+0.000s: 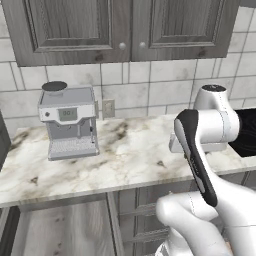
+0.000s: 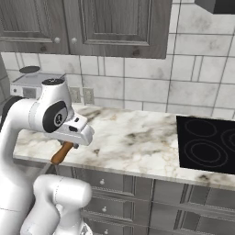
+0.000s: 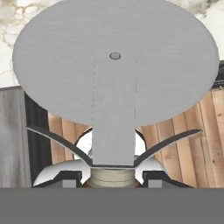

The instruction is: Take the pizza cutter from the drawer on the left and place it on the dining counter for cutting.

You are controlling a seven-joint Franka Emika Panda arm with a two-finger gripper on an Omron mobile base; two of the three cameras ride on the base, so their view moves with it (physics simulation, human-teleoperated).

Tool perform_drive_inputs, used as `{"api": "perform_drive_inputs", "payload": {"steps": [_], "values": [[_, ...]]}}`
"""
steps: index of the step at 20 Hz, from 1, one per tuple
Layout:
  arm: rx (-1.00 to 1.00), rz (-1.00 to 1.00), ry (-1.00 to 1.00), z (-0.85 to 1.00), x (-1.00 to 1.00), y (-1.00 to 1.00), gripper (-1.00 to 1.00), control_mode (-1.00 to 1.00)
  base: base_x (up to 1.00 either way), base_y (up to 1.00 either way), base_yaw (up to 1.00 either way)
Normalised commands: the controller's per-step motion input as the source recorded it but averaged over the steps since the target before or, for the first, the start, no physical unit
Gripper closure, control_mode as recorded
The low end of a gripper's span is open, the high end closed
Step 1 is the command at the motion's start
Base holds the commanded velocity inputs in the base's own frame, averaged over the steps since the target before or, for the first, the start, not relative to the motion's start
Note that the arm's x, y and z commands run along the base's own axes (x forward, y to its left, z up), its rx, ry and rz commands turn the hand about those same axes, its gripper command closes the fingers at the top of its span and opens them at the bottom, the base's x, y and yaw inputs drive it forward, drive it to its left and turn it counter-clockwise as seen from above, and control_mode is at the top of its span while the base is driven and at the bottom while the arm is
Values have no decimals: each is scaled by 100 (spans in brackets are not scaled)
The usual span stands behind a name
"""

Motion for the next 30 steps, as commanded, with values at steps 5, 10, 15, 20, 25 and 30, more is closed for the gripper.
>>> {"api": "perform_drive_inputs", "payload": {"steps": [5,10,15,20,25,30], "values": [[0,0,0,0,0,0,100,100,-11,-66,-14],[0,0,0,0,0,0,100,100,-55,-79,-43],[0,0,0,0,0,0,100,100,-45,-53,-67],[0,0,0,0,0,0,100,100,-5,-33,-81],[0,0,0,0,0,0,100,100,0,-14,-91],[0,0,0,0,0,0,100,100,0,0,-96]]}}
